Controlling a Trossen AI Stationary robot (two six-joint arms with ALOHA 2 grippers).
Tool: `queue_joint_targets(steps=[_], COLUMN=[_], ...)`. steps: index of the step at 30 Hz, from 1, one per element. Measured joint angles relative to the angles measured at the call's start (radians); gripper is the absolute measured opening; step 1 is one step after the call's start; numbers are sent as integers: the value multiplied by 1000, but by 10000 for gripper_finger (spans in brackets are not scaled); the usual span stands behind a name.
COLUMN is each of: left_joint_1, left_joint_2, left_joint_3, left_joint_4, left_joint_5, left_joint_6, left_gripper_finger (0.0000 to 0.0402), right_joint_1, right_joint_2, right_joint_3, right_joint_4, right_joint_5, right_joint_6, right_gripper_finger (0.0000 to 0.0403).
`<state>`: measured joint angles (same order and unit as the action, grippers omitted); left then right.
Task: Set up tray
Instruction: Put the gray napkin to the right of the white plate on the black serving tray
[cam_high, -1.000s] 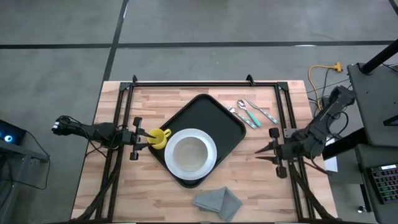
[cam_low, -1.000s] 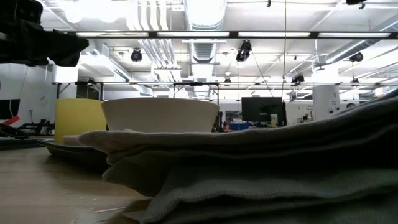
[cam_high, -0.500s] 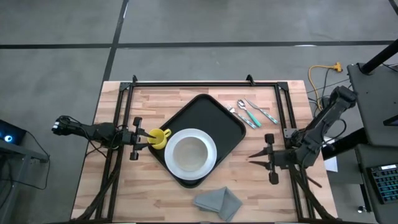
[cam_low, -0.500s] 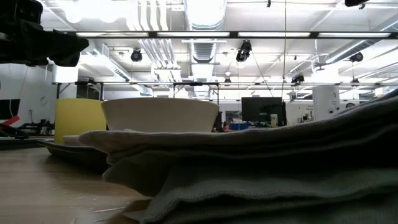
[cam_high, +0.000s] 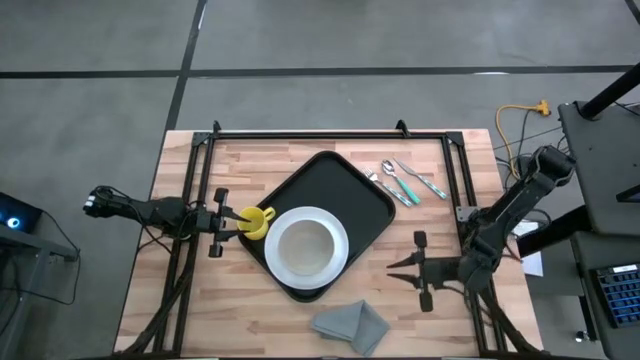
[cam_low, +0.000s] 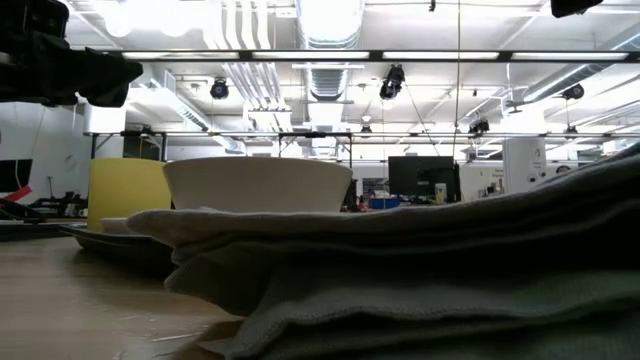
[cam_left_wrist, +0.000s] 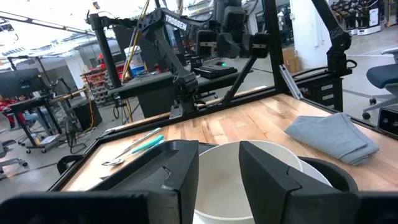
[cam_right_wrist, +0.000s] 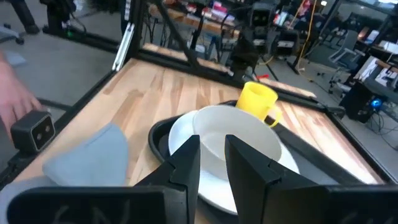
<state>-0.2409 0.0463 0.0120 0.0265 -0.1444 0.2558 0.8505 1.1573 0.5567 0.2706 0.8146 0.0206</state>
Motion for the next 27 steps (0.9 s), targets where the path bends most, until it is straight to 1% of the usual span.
queue_joint_targets(steps=[3, 11, 17, 22, 27], left_joint_1=[0, 0, 0, 0, 0], left_joint_2=[0, 0, 0, 0, 1], left_joint_3=[0, 0, 0, 0, 0], left_joint_4=[0, 0, 0, 0, 0], left_joint_5=[0, 0, 0, 0, 0], left_joint_6=[0, 0, 0, 0, 0], left_gripper_finger=[101, 101, 101, 101, 101], right_joint_1=[0, 1, 2, 2, 2], right_joint_2=[68, 231, 337, 416, 502], right_joint_3=[32, 106, 195, 275, 357], right_joint_4=[-11, -13, -5, -5, -8], right_joint_5=[-1, -18, -132, -136, -136], right_joint_6=[28, 13, -4, -2, -72], right_gripper_finger=[68, 68, 68, 68, 68])
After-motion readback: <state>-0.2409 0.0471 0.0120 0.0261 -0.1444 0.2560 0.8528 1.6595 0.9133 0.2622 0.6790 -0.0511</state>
